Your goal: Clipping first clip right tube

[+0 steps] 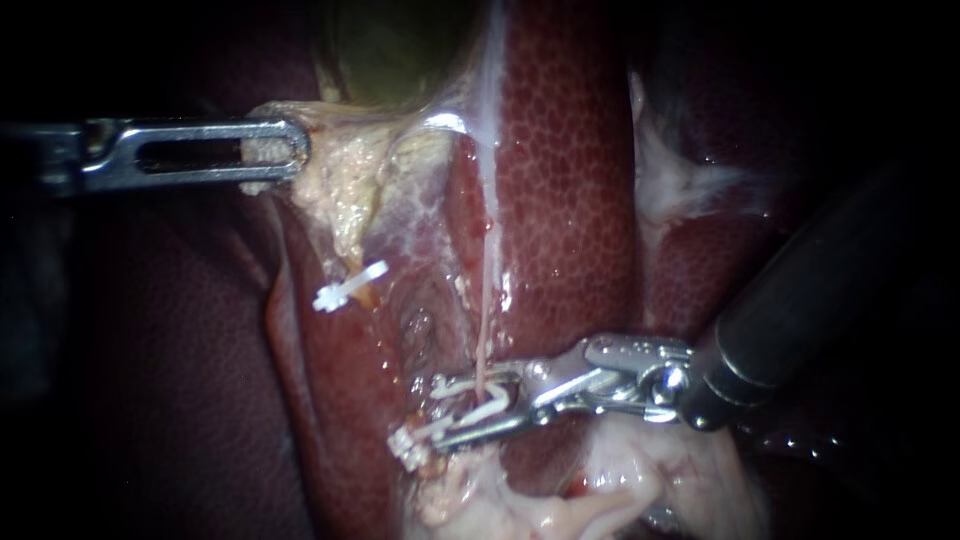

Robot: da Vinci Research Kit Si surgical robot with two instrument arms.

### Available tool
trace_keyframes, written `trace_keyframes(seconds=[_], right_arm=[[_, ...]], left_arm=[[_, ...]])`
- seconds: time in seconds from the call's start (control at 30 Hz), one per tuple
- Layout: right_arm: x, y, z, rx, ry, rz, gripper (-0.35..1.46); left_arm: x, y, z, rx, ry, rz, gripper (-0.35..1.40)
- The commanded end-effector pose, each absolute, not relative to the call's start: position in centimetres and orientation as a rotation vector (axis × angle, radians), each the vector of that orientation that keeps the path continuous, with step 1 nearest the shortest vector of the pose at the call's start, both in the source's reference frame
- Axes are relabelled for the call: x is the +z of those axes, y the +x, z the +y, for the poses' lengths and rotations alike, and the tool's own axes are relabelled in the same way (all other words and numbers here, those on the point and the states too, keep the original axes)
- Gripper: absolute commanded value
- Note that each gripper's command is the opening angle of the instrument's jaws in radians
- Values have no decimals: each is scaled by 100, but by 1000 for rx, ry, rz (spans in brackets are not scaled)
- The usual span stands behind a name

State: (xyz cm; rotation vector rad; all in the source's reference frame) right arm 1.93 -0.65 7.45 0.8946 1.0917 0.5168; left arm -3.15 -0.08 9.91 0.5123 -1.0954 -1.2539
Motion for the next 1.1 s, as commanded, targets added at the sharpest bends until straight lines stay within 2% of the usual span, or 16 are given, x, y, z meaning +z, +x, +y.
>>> trace_keyframes(seconds=[0.03, 0.23, 0.3, 0.57, 1.1], right_arm=[[746, 190, -63, 526, 901, 1086, 16], [749, 181, -60, 569, 941, 1063, -28], [750, 180, -60, 581, 955, 1056, -34], [750, 175, -60, 616, 1015, 1027, -35], [750, 174, -64, 608, 1028, 1017, -35]], left_arm=[[991, -315, -8, -1254, 512, -1095, -35], [991, -315, -8, -1254, 512, -1095, -35], [991, -315, -8, -1254, 512, -1095, -35], [991, -315, -9, -1254, 512, -1095, -35], [991, -316, -10, -1256, 508, -1095, -35]])
